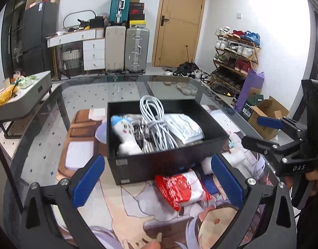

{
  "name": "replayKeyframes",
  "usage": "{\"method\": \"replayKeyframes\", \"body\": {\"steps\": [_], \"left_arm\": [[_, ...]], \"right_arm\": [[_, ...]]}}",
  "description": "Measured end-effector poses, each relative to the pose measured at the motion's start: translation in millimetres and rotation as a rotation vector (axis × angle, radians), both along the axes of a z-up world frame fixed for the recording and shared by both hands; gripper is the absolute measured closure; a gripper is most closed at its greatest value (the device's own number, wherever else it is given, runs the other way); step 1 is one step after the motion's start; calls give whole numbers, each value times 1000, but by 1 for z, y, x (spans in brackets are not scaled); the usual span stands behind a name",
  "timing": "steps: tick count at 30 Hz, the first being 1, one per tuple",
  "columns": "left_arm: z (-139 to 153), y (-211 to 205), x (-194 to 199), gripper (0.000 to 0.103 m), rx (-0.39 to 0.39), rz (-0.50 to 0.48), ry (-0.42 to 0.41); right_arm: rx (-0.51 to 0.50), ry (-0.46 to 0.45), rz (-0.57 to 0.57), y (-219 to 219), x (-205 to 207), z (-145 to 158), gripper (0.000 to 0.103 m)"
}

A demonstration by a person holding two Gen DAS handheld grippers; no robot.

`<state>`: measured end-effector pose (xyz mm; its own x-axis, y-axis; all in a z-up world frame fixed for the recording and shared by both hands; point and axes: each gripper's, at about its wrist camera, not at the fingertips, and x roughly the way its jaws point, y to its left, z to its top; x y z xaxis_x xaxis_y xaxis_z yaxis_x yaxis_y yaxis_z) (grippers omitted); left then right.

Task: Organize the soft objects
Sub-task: 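Move both open grippers back toward the red bag and foam tube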

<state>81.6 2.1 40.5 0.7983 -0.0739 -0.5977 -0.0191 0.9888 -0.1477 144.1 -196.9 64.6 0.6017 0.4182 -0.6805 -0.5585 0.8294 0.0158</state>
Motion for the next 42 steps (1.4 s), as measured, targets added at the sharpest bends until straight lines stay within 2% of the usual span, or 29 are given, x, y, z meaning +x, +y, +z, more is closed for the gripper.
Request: {"method": "replayKeyframes", "body": {"steps": [5, 11, 22, 27, 34, 39, 42], "left_arm": [[-7, -5, -5, 0, 16, 8, 11], [-21, -1, -4, 0, 6, 20, 40], [-35, -9, -3, 0, 5, -8, 81], [-39, -12, -2, 0, 5, -10, 96], [-41, -16, -5, 0, 2, -27, 93], [-43, -12, -7, 0, -26, -17, 89], [-43, -7, -9, 0, -39, -19, 84]], "right_arm": [[3, -5, -29, -8, 2, 1, 1], [-15, 54, -39, -8, 8, -12, 1], [-53, 150, 43, 14, 8, -41, 1], [-70, 193, 45, 20, 10, -53, 1], [-67, 231, 40, 24, 14, -65, 1], [-106, 237, 24, 31, 15, -74, 1], [-83, 260, 0, 32, 19, -76, 1]]}}
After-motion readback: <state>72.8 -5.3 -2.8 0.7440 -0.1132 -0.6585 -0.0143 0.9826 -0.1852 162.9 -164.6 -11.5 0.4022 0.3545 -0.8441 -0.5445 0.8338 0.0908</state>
